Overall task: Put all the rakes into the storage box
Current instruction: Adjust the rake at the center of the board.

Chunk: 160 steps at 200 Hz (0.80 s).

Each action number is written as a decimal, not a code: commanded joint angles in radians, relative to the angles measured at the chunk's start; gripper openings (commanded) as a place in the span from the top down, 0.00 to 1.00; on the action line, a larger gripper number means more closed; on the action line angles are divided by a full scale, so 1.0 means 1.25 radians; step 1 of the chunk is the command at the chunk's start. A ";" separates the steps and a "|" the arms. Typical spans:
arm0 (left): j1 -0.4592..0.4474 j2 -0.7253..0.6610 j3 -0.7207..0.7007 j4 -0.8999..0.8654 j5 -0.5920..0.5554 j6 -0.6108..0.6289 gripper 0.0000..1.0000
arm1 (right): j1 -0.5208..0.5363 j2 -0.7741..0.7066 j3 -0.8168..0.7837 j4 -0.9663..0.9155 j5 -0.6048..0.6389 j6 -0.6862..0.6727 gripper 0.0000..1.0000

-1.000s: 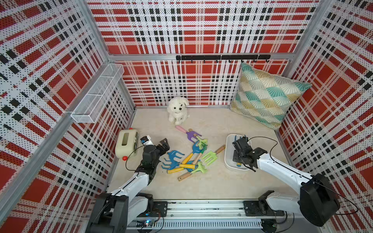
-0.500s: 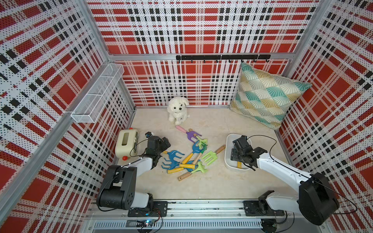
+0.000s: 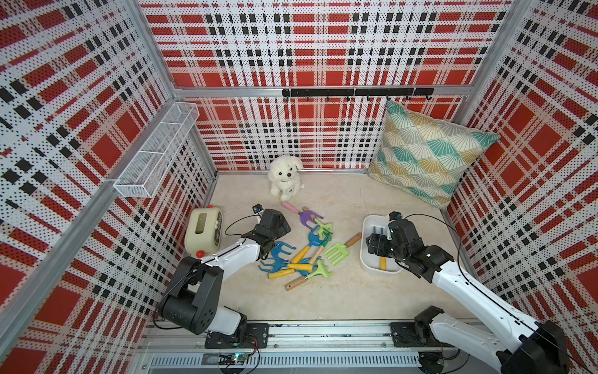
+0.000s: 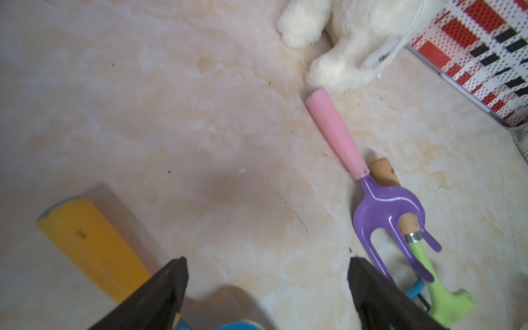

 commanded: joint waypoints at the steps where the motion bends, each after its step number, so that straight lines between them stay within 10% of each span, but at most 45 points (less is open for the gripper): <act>1: -0.002 -0.010 -0.014 -0.072 -0.043 -0.068 0.04 | -0.005 -0.025 -0.017 0.012 -0.031 -0.017 0.16; 160: 0.015 0.235 0.052 0.230 0.330 -0.022 0.03 | -0.005 0.011 -0.024 0.037 -0.033 -0.027 0.15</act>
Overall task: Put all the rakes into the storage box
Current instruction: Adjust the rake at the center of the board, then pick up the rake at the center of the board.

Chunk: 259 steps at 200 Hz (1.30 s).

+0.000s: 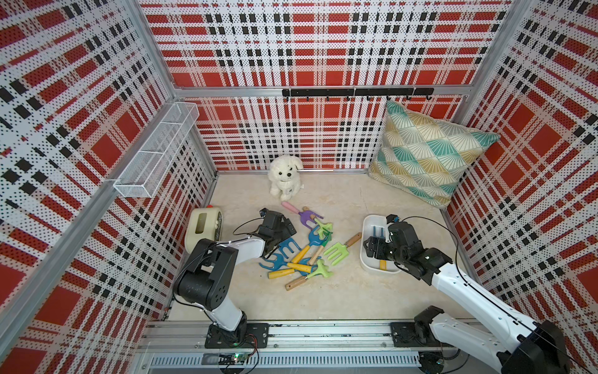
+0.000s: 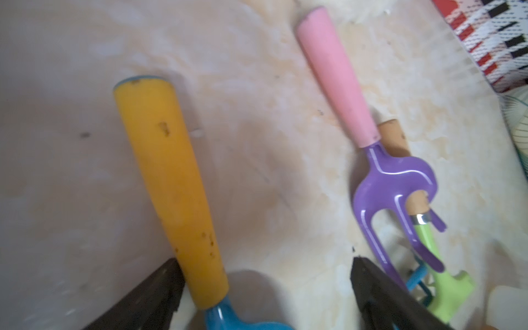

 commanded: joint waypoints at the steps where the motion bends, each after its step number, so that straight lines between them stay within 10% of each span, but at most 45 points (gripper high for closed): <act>1: -0.011 0.067 0.038 0.057 0.112 -0.011 0.03 | -0.005 0.003 0.011 0.008 0.002 -0.010 0.15; 179: -0.042 0.250 0.356 -0.283 -0.231 0.101 0.35 | -0.005 -0.031 -0.004 0.016 -0.016 0.001 0.28; 259: -0.044 0.250 0.348 -0.294 -0.290 0.138 1.00 | -0.005 -0.028 -0.009 0.031 -0.037 0.004 0.29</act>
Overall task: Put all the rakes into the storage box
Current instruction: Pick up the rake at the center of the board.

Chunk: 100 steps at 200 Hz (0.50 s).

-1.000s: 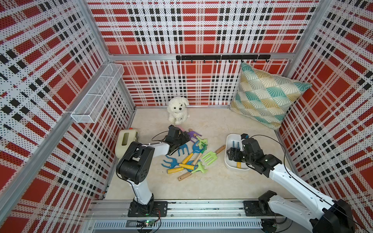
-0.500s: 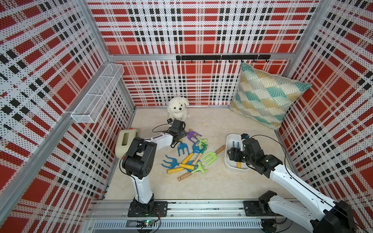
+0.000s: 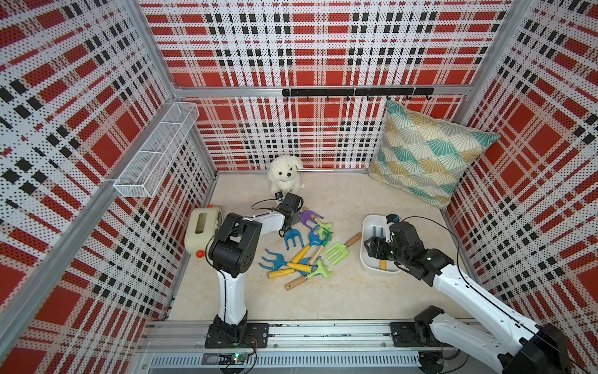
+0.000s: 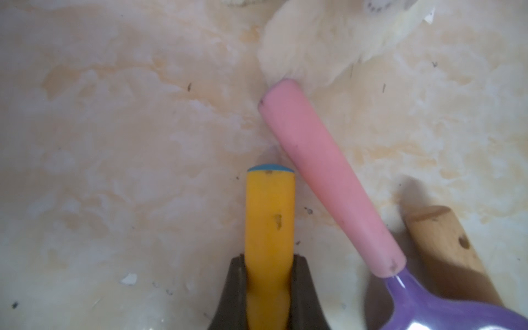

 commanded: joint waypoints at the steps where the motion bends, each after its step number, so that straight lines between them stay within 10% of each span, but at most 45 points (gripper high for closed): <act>1: -0.002 -0.013 -0.022 -0.040 -0.040 0.023 1.00 | -0.005 -0.009 -0.006 0.019 -0.012 0.000 0.29; 51: -0.028 -0.151 0.002 -0.060 -0.130 0.129 1.00 | -0.005 0.014 0.006 0.044 -0.060 -0.010 0.24; 100: -0.221 -0.260 0.020 -0.009 -0.158 0.378 1.00 | -0.006 0.067 0.065 0.072 -0.168 -0.049 0.18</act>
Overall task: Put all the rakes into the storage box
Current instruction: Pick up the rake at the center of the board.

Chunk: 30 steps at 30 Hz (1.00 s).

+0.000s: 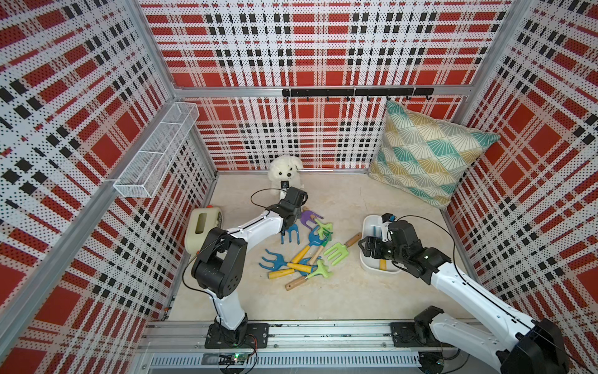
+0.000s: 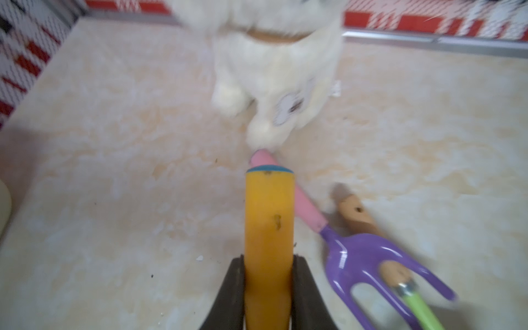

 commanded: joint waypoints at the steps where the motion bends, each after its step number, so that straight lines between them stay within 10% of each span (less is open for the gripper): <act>1: -0.109 -0.049 0.013 0.048 -0.021 0.171 1.00 | -0.006 0.032 0.060 0.029 -0.072 -0.033 0.18; 6: -0.244 -0.109 -0.097 0.225 -0.041 0.316 1.00 | -0.052 0.100 0.151 0.013 -0.181 -0.058 0.22; 13: -0.286 -0.243 -0.278 0.448 0.196 0.416 1.00 | -0.145 0.134 0.209 0.039 -0.368 -0.044 0.29; 30: -0.312 -0.278 -0.304 0.410 0.398 0.501 1.00 | -0.092 0.191 0.201 0.068 -0.498 -0.025 0.30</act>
